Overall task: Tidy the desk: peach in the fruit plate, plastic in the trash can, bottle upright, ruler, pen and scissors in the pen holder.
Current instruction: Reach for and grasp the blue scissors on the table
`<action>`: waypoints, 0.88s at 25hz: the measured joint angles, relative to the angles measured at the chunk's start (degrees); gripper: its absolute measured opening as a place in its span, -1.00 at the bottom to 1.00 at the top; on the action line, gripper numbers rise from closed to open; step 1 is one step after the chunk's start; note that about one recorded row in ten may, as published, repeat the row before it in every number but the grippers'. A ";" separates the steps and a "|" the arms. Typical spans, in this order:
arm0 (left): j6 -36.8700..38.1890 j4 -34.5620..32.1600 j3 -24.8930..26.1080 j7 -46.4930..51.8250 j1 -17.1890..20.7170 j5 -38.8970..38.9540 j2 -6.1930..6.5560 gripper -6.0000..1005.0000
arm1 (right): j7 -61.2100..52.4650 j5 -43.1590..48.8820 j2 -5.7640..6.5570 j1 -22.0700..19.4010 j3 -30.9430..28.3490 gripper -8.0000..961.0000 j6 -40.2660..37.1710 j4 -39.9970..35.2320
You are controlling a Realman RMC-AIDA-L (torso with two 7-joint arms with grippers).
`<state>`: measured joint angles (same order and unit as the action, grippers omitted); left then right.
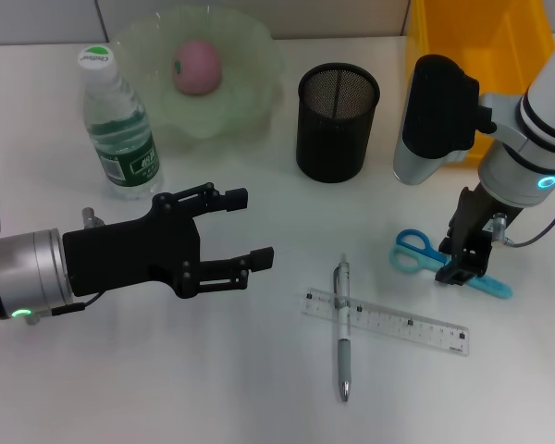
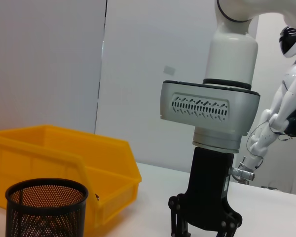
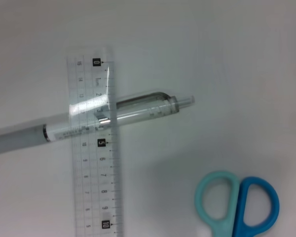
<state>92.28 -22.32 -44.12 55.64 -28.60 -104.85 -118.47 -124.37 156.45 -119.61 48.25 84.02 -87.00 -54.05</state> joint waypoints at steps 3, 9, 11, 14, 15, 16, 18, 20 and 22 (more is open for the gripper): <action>-0.01 0.00 0.00 0.00 -0.04 0.00 0.00 0.65 | 0.00 0.00 0.00 0.00 0.00 -0.19 0.05 0.00; -0.01 0.10 0.00 -0.54 -0.05 0.00 -0.09 0.65 | 0.06 0.00 0.00 0.00 0.00 -0.20 0.58 0.43; 0.00 0.15 0.00 -0.54 -0.05 0.00 -0.09 0.65 | 0.08 0.00 0.00 0.03 0.00 -0.20 0.67 0.54; 0.00 0.17 0.00 -0.54 -0.05 0.00 -0.09 0.65 | 0.14 0.00 0.00 0.05 0.00 -0.20 0.67 0.56; 0.00 0.17 0.00 -0.54 -0.05 0.00 -0.09 0.65 | 0.14 0.00 0.00 0.05 0.00 -0.20 0.67 0.56; 0.00 0.17 0.00 -0.54 -0.05 0.00 -0.09 0.65 | 0.16 0.00 0.00 0.05 0.00 -0.20 0.67 0.56; 0.00 0.17 0.00 -0.54 -0.05 0.00 -0.10 0.65 | 0.17 0.00 0.00 0.06 0.00 -0.20 0.67 0.56; 0.00 0.17 0.00 -0.54 -0.05 0.00 -0.09 0.65 | 0.18 0.00 0.00 0.04 0.00 -0.20 0.66 0.56; 0.00 0.18 0.00 -0.54 -0.04 0.00 -0.09 0.65 | 0.19 0.00 0.00 0.00 0.00 -0.20 0.66 0.55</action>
<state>92.28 -22.14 -44.12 55.10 -28.65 -104.85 -118.57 -124.18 156.45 -119.62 48.26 84.02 -86.35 -53.50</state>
